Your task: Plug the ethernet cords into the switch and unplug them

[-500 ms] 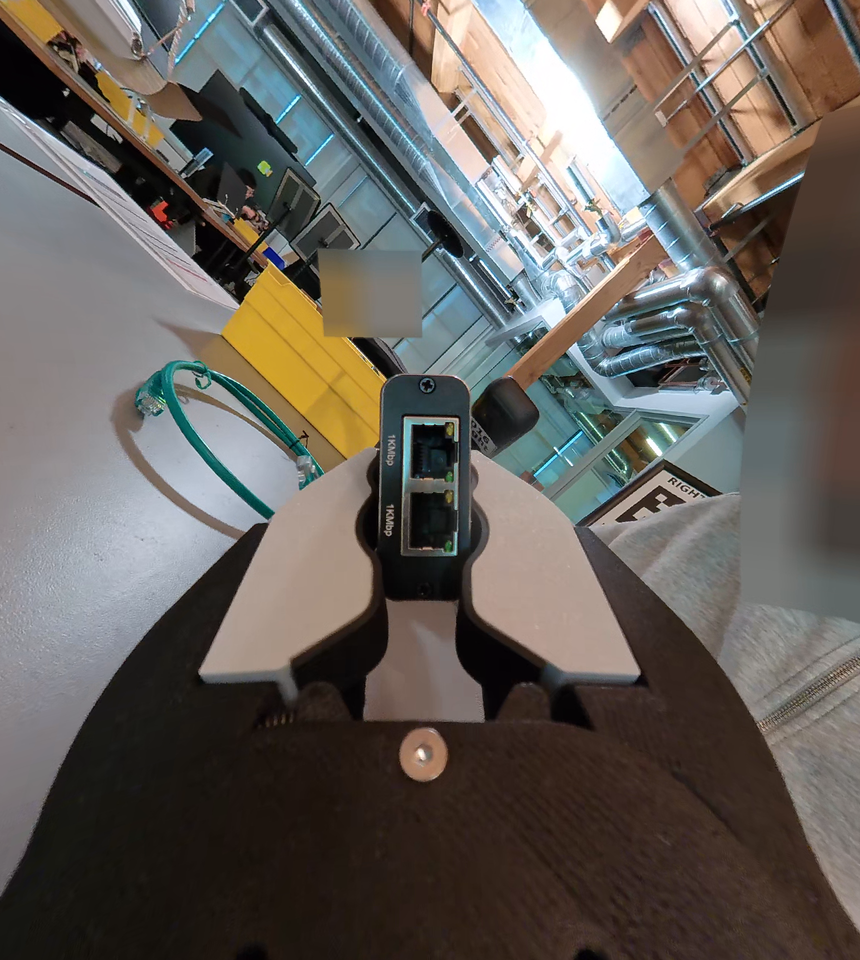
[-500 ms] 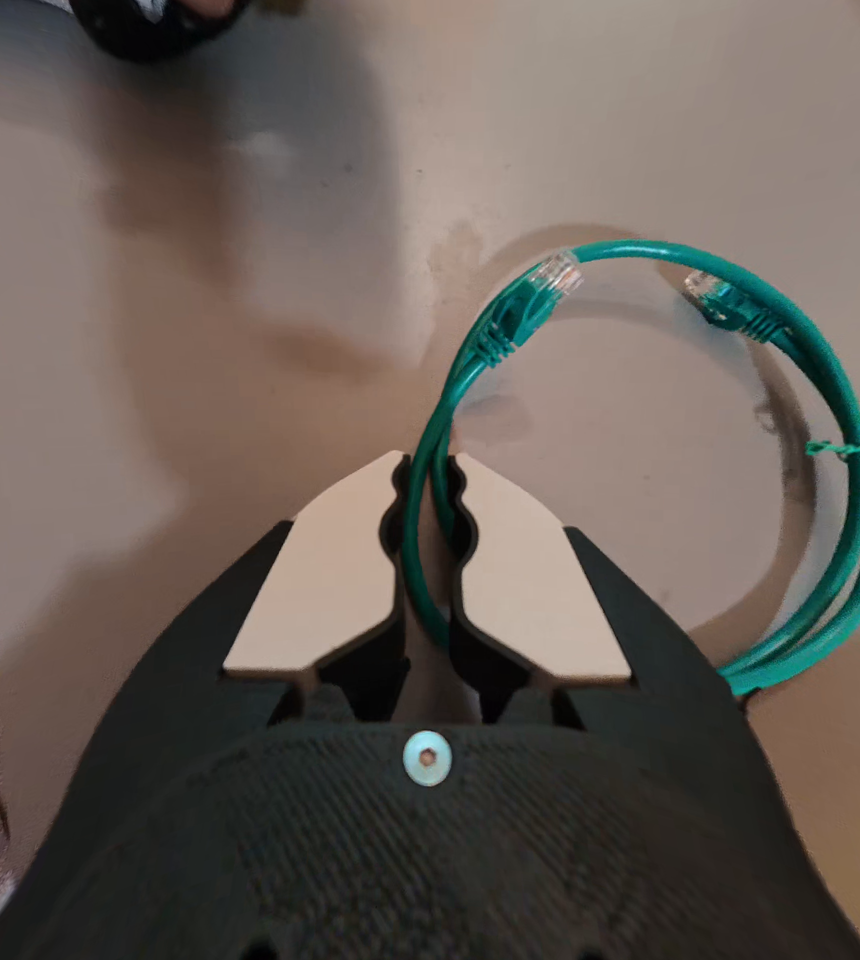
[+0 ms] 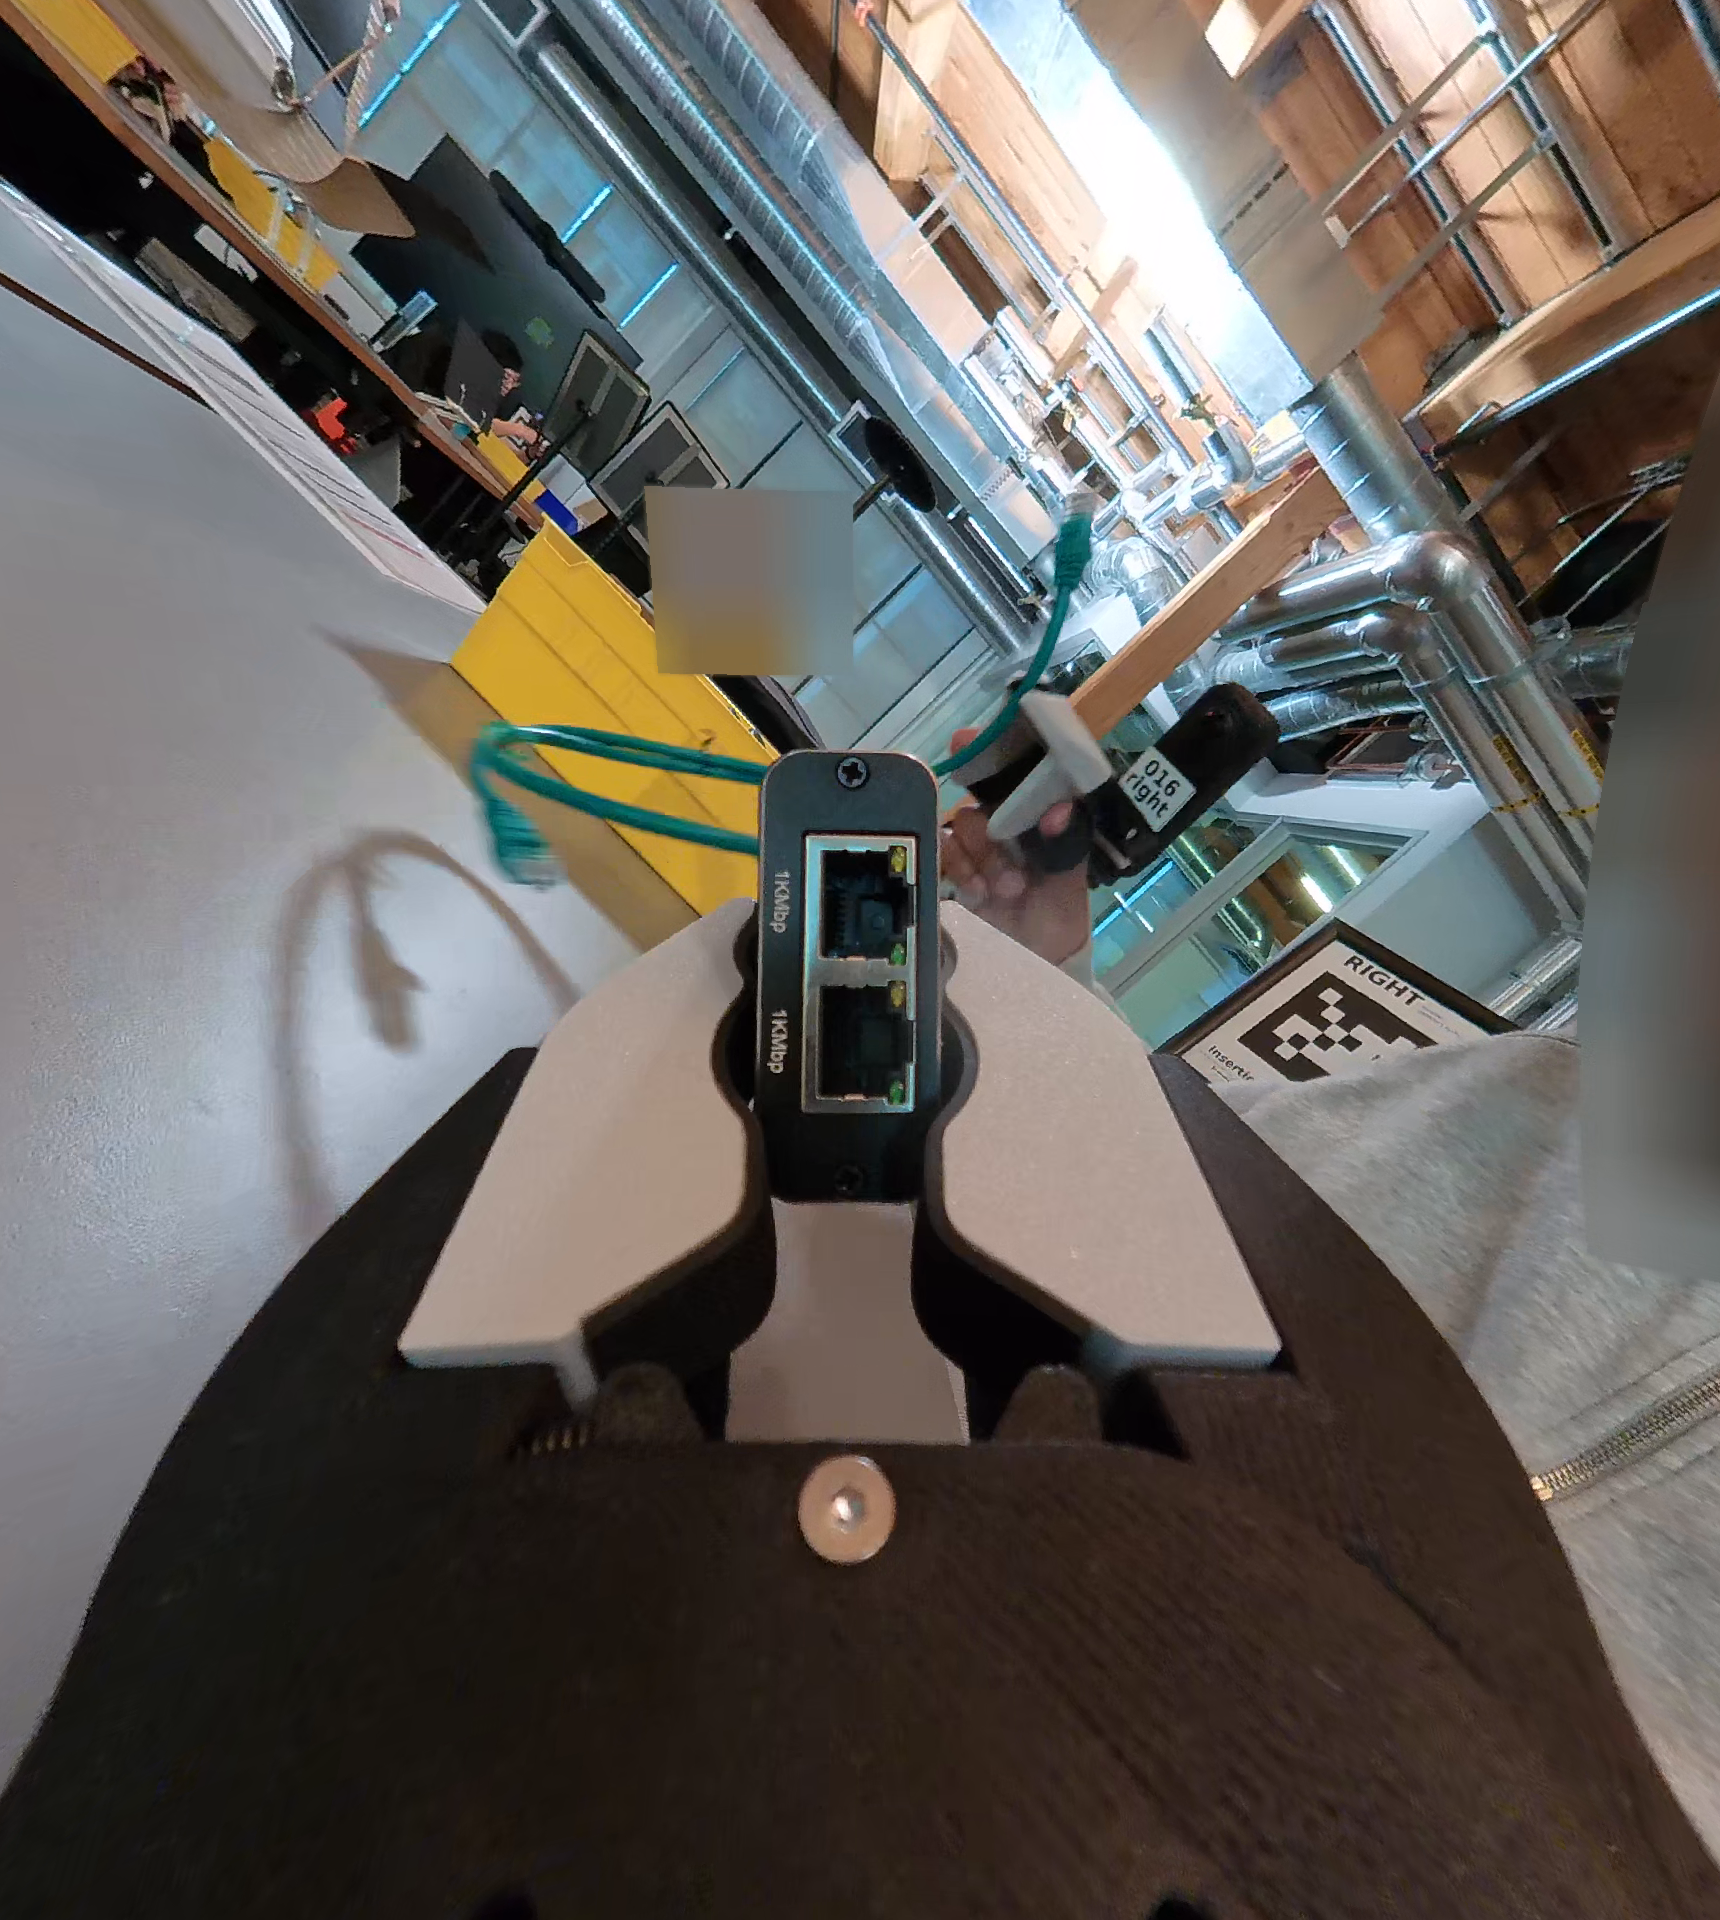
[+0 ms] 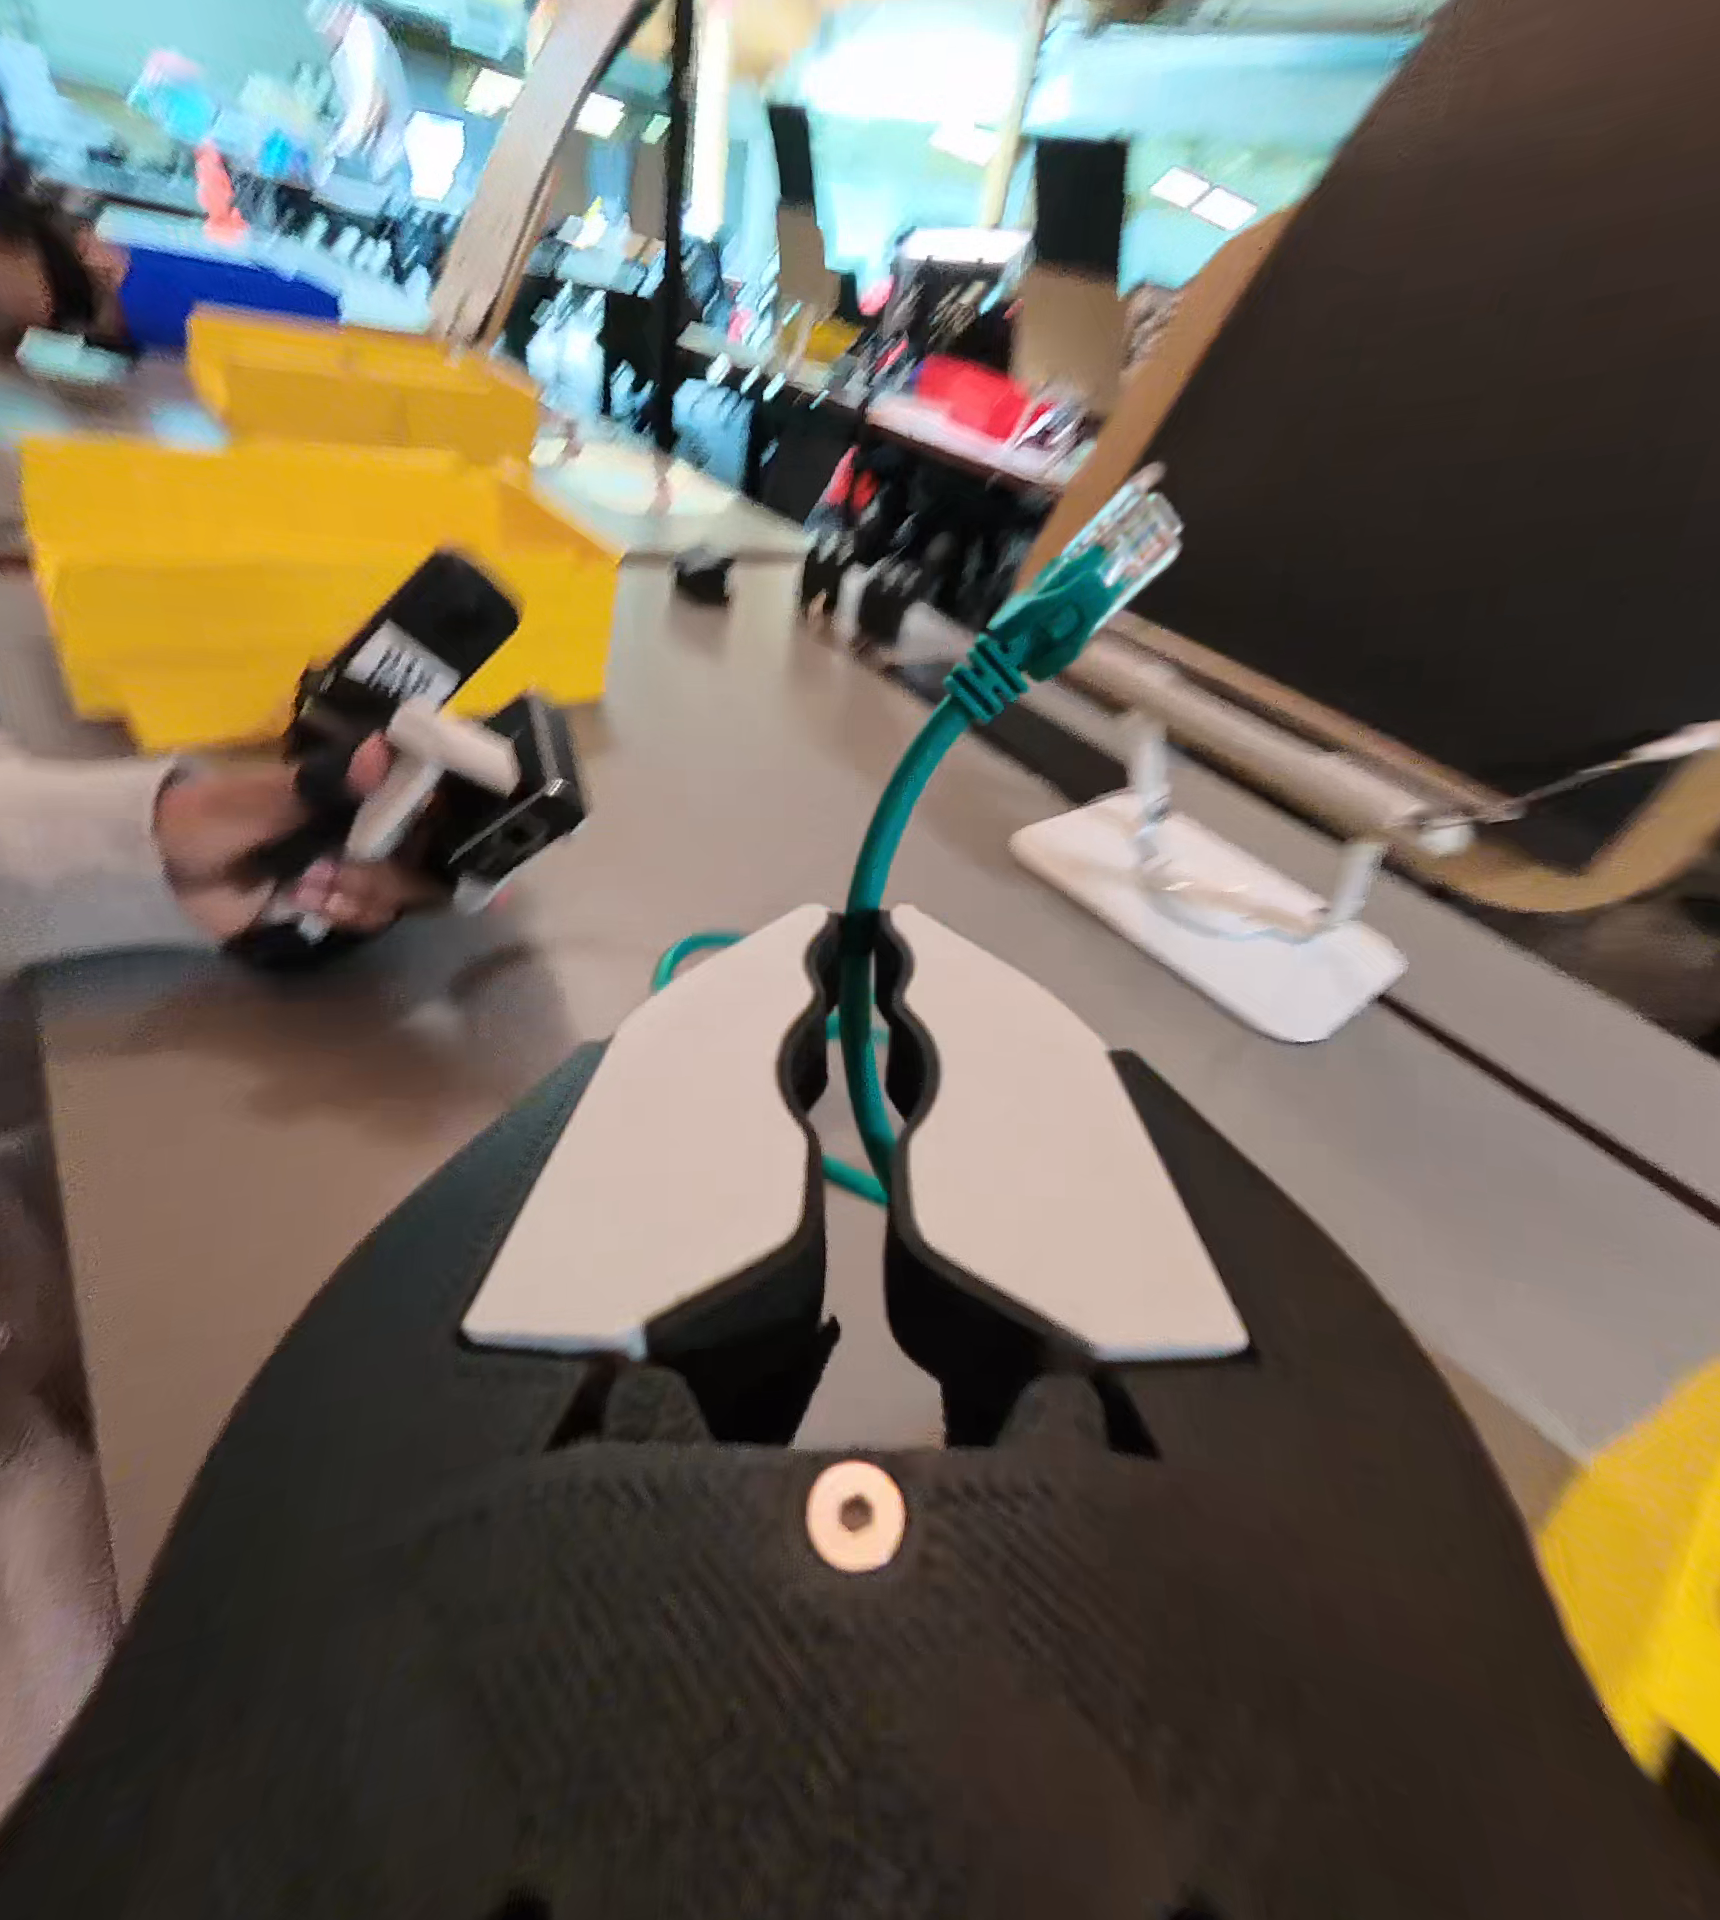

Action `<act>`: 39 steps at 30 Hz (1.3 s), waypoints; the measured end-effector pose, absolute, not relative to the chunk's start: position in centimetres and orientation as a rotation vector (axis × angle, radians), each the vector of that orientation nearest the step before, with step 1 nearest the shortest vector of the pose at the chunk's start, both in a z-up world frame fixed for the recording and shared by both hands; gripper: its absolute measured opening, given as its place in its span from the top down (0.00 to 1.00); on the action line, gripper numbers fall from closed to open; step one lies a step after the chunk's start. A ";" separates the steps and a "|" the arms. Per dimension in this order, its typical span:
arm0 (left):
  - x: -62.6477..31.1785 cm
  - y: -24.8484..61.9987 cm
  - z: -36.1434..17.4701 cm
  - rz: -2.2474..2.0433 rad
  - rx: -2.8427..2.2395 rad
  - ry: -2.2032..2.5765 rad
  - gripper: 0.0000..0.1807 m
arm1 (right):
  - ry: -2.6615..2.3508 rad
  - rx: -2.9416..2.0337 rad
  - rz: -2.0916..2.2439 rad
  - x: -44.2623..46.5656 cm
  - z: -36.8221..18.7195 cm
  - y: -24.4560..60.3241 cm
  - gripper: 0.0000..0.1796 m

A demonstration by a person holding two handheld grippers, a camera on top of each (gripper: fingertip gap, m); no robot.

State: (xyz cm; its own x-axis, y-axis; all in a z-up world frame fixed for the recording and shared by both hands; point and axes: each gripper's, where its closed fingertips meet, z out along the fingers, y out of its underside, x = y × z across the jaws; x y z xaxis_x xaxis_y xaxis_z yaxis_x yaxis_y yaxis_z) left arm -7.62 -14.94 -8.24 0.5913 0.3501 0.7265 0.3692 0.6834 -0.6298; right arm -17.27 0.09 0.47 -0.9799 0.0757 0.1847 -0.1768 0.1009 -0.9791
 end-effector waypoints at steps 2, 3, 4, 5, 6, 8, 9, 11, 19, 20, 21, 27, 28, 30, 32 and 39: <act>-7.6 -15.0 -8.2 -0.013 -0.850 -0.970 0.86 | -2.020 -0.020 2.023 -19.4 3.7 3.6 0.97; -7.6 -15.0 -8.2 -0.014 -0.850 -0.970 0.86 | -1.930 -0.071 2.026 -20.3 5.1 5.6 0.97; -7.6 -15.0 -8.3 -0.015 -0.849 -0.971 0.86 | -1.848 -0.117 2.017 -21.2 6.3 7.7 0.97; -7.6 -15.0 -8.3 -0.016 -0.849 -0.972 0.86 | -1.769 -0.158 1.996 -22.0 7.3 9.8 0.97; -7.7 -15.0 -8.3 -0.016 -0.849 -0.972 0.86 | -1.685 -0.195 1.972 -22.7 8.4 12.0 0.97; -7.7 -15.0 -8.3 -0.016 -0.848 -0.973 0.86 | -1.579 -0.262 1.922 -24.0 9.6 15.9 0.97; -7.7 -15.0 -8.3 -0.016 -0.848 -0.974 0.86 | -1.571 -0.300 1.890 -24.7 9.5 17.4 0.97; -7.7 -15.1 -8.3 -0.015 -0.845 -0.975 0.86 | -1.619 -0.369 1.800 -26.3 7.6 19.3 0.97; -7.7 -15.1 -8.3 -0.004 -0.844 -0.985 0.86 | -2.035 -0.482 1.646 -29.6 -4.3 17.6 0.97; -7.7 -15.1 -8.4 -0.004 -0.844 -0.986 0.86 | -2.042 -0.470 1.670 -29.3 -4.2 17.2 0.97; -7.7 -15.1 -8.4 -0.005 -0.843 -0.986 0.86 | -2.040 -0.443 1.700 -28.8 -3.8 16.8 0.96; -7.7 -15.1 -8.3 -0.012 -0.841 -0.982 0.86 | -1.917 -0.209 1.816 -25.2 -0.1 15.1 0.96; -7.7 -15.1 -8.3 -0.012 -0.840 -0.981 0.86 | -1.917 -0.182 1.824 -24.8 0.0 14.7 0.96; -7.7 -15.1 -8.3 -0.013 -0.840 -0.980 0.86 | -1.961 -0.138 1.807 -24.2 -0.7 13.9 0.96; -7.7 -15.0 -8.3 -0.013 -0.841 -0.979 0.86 | -2.018 -0.090 1.795 -23.8 -1.9 13.2 0.96; -7.7 -15.0 -8.3 -0.015 -0.840 -0.979 0.86 | -2.077 0.033 1.960 -21.2 -1.8 11.8 0.97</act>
